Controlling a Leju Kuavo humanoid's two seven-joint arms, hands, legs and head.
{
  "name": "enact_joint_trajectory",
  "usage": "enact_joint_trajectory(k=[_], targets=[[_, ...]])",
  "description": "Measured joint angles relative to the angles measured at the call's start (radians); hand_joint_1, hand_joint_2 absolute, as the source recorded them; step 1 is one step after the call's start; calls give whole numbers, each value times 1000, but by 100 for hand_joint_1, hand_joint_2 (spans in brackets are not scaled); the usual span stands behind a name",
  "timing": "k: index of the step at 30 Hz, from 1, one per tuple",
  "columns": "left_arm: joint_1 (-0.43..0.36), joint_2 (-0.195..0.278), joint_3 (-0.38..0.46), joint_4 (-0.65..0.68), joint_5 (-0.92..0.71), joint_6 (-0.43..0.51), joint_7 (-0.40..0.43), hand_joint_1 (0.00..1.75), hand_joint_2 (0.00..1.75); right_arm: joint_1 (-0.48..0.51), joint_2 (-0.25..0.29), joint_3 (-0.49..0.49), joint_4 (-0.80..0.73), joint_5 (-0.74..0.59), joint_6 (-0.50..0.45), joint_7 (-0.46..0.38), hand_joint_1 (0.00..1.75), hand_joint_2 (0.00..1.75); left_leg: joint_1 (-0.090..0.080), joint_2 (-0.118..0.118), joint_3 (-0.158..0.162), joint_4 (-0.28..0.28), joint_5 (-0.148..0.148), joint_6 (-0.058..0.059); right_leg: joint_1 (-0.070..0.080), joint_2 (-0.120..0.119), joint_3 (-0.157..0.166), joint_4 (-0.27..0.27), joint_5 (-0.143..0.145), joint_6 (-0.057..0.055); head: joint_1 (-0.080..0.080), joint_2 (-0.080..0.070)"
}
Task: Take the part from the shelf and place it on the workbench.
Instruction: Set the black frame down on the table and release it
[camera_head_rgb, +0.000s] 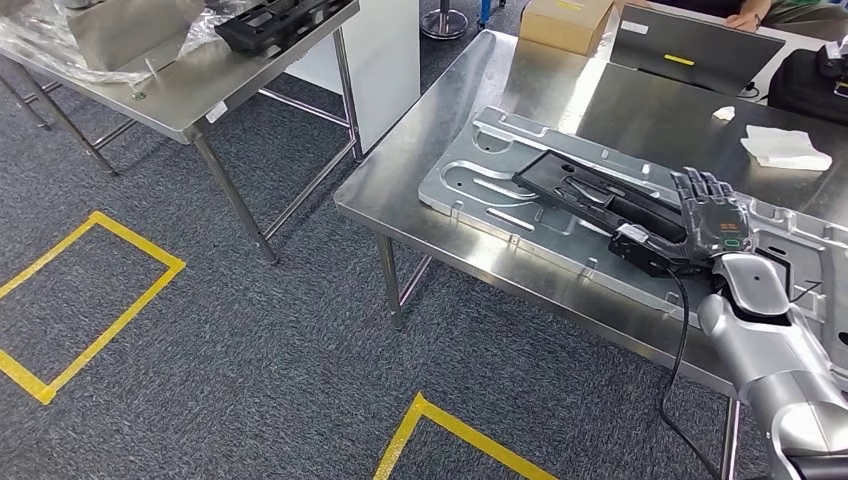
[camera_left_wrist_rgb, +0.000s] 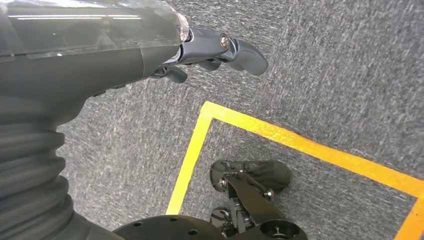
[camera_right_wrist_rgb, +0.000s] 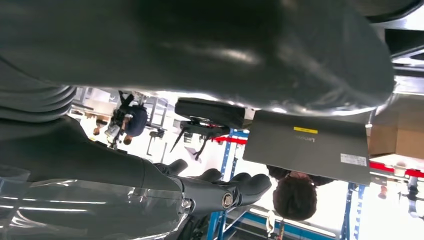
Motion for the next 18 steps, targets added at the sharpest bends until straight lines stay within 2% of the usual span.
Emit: enact_joint_trajectory(k=[2, 10, 13, 18], targets=[[0, 0, 3, 0, 17, -3, -28, 0, 0, 0, 0, 0, 0, 2, 0, 0, 0, 0, 0, 0, 0, 0, 0, 0, 0, 0, 0, 0, 0, 0, 0, 0], [-2, 7, 85, 0, 127, -69, -237, 0, 0, -3, -1, -5, 1, -3, 0, -10, 0, 0, 0, 0, 0, 1, 0, 0, 0, 0, 0, 0, 0, 0, 0, 0], [-6, 18, 101, 0, 127, -82, -263, 0, 0, 4, -9, -11, -5, -13, -1, -11, 0, 0, 0, 0, 0, 2, -1, 1, -3, 0, 1, -1, 0, 1, 0, 0], [-9, 36, 119, 0, 128, -90, -259, 0, 0, 34, -38, -27, -53, -14, -9, -8, 0, 0, -2, 0, -2, 6, -5, 6, -5, 0, 1, -1, 0, 5, 0, 0]])
